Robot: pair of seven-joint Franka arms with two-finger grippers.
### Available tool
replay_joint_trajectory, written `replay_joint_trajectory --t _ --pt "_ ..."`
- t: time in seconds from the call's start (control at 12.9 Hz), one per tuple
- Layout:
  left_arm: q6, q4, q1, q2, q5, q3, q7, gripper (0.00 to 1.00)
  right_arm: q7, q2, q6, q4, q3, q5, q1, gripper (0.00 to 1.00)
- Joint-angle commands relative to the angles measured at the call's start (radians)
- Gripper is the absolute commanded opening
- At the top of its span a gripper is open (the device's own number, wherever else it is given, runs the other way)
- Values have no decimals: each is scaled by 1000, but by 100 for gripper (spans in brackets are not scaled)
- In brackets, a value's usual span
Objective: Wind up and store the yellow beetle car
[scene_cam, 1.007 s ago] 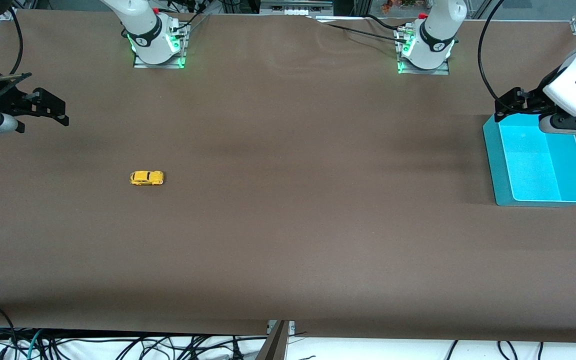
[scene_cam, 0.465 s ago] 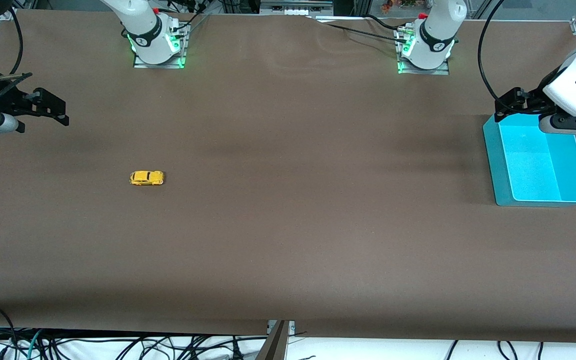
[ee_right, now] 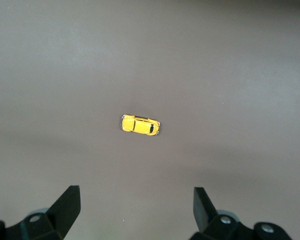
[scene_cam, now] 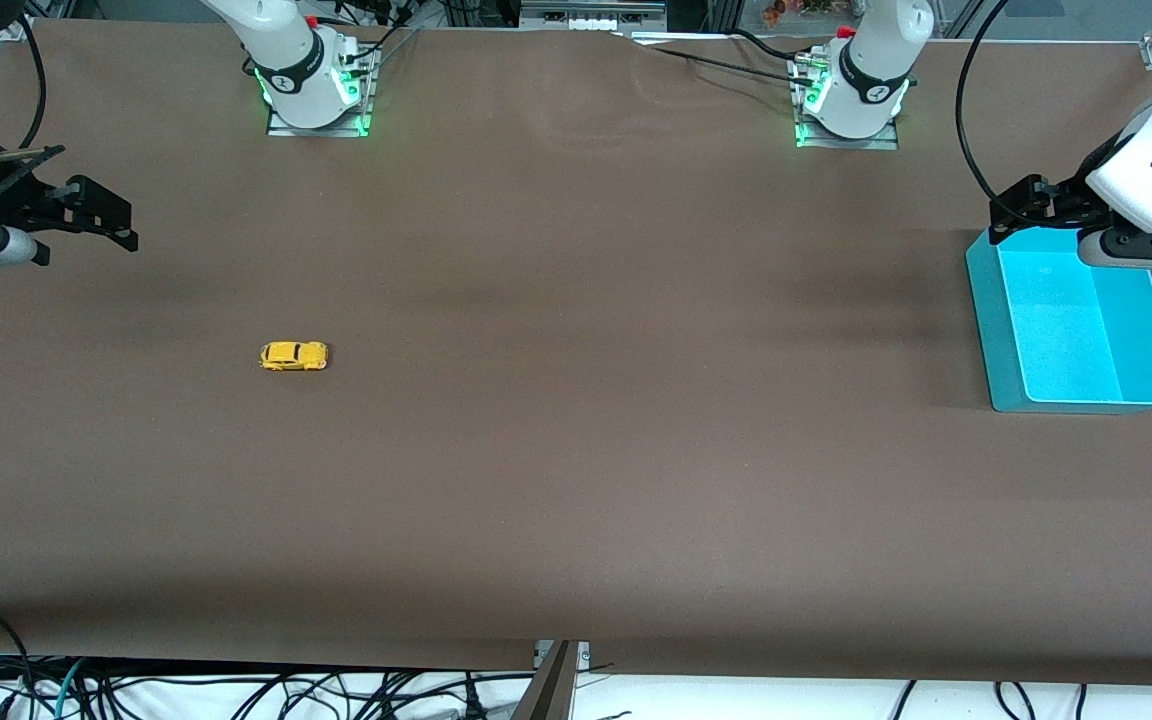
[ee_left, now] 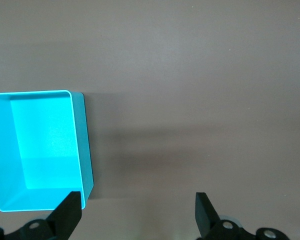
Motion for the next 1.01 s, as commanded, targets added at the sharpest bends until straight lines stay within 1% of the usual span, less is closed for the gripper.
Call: replay_joint_trajectory --t 0.0,0.93 --pt "-27 28 7 11 -19 -3 -7 100 3 -9 -21 8 18 -11 -16 100" --pt "-27 30 7 11 -19 -3 -7 100 3 -9 -22 3 19 -24 -14 100"
